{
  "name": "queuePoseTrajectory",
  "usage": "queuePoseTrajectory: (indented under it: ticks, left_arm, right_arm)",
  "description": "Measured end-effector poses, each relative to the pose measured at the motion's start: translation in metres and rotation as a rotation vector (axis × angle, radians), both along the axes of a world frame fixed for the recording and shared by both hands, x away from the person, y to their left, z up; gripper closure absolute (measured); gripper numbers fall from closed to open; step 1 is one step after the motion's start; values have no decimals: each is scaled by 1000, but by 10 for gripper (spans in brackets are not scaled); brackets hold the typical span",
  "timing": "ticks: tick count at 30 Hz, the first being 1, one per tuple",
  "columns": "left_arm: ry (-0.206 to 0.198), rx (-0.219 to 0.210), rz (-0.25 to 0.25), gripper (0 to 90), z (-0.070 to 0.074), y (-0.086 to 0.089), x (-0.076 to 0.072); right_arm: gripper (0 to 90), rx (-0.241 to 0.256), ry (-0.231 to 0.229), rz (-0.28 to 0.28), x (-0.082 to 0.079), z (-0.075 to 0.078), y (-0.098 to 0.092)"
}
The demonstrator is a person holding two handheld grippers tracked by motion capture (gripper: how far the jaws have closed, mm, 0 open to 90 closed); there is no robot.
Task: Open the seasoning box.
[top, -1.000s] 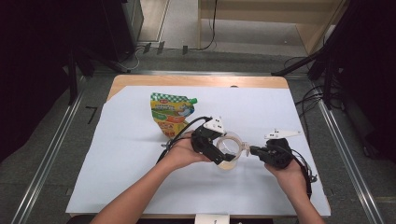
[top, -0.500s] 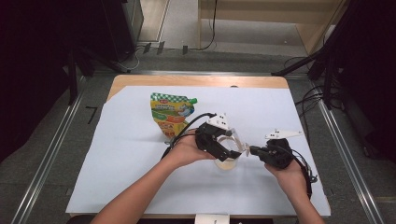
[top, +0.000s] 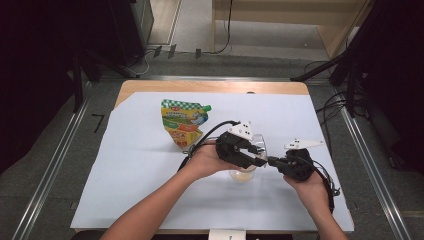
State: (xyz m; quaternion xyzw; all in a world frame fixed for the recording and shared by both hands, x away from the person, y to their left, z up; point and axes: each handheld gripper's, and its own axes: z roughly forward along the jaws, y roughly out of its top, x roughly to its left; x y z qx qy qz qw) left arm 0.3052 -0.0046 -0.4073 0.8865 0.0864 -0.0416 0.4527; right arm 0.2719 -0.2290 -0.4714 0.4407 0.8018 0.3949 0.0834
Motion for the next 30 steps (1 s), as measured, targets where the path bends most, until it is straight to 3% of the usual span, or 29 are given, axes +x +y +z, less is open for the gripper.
queuePoseTrajectory:
  ticks: [3,7,17,20,26,30]
  left_arm:
    - [15,2,-24,716,1,-3,-1]
    - [33,12,-35,751,3,-8,0]
    - [72,15,-21,688,3,-19,3]
    - [121,23,-3,623,4,-18,3]
    - [101,30,4,590,13,-6,2]
    - [106,20,32,645,19,7,0]
  right_arm:
    - [900,-2,-2,5,0,0,0]
    - [900,-1,-2,5,0,0,0]
    - [900,8,0,-3,0,1,-1]
    - [898,19,0,-4,-2,2,-2]
    - [860,27,-23,-11,-10,9,-7]
    - [850,46,-42,-25,-26,18,-10]
